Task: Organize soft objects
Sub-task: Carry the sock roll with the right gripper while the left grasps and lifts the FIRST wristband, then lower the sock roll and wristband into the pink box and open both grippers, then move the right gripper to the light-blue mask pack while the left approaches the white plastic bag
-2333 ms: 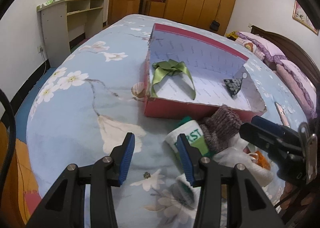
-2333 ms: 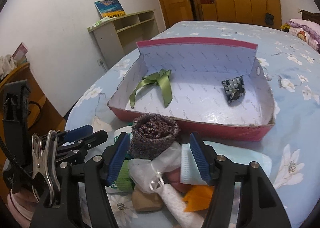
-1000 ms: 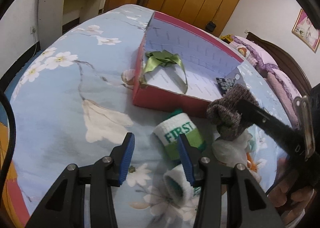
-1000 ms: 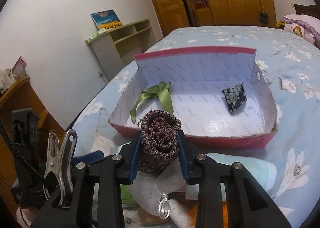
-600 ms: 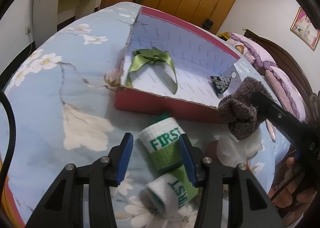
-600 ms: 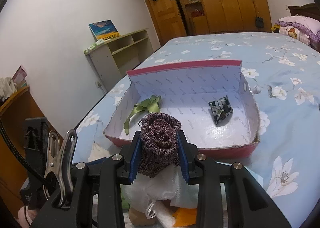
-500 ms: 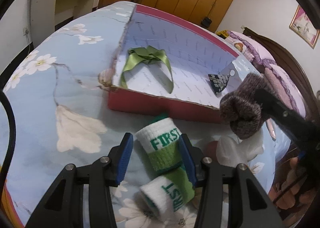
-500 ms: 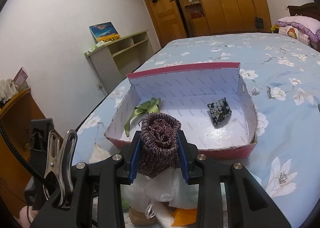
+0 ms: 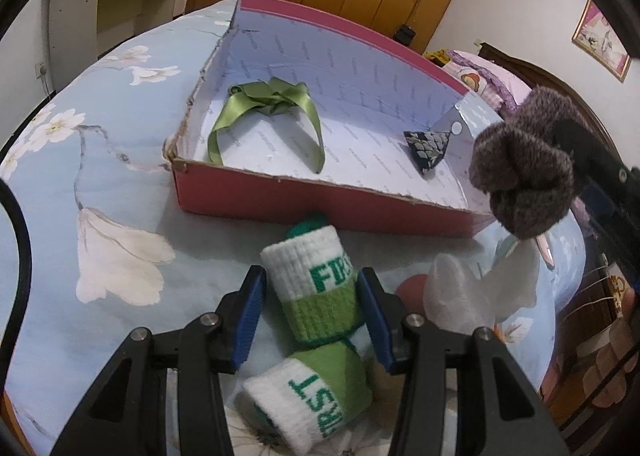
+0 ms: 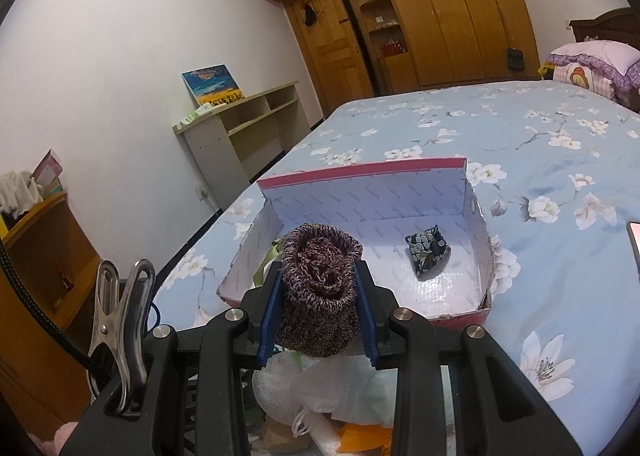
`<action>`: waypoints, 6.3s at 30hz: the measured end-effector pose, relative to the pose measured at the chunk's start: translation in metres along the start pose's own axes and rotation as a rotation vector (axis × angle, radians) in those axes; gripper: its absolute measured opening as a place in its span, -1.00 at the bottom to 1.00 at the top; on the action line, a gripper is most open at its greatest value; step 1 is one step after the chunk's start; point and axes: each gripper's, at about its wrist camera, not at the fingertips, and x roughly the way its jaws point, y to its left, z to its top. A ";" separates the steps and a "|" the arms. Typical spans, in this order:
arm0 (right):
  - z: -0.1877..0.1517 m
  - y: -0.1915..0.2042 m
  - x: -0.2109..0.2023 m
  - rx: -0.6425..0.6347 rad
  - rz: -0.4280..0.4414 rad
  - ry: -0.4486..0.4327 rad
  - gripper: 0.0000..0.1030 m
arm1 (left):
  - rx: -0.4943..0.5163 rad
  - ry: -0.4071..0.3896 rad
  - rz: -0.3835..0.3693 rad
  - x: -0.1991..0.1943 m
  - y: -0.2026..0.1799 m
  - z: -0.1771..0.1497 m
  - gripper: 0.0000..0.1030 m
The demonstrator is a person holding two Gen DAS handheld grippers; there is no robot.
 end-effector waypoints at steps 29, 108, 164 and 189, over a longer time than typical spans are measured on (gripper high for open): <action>0.023 -0.026 -0.006 -0.051 -0.105 -0.031 -0.33 | 0.094 -0.217 0.056 -0.055 -0.010 0.055 -0.44; -0.028 -0.034 -0.020 -0.082 -0.138 0.012 -0.05 | 0.146 -0.137 0.097 -0.044 -0.030 0.021 -0.10; -0.086 -0.062 -0.011 -0.162 -0.168 0.179 0.22 | 0.180 -0.043 -0.057 -0.032 -0.058 -0.013 -0.80; -0.077 -0.022 -0.005 -0.348 -0.164 0.092 -0.86 | 0.120 -0.087 -0.056 -0.050 -0.040 -0.008 -0.80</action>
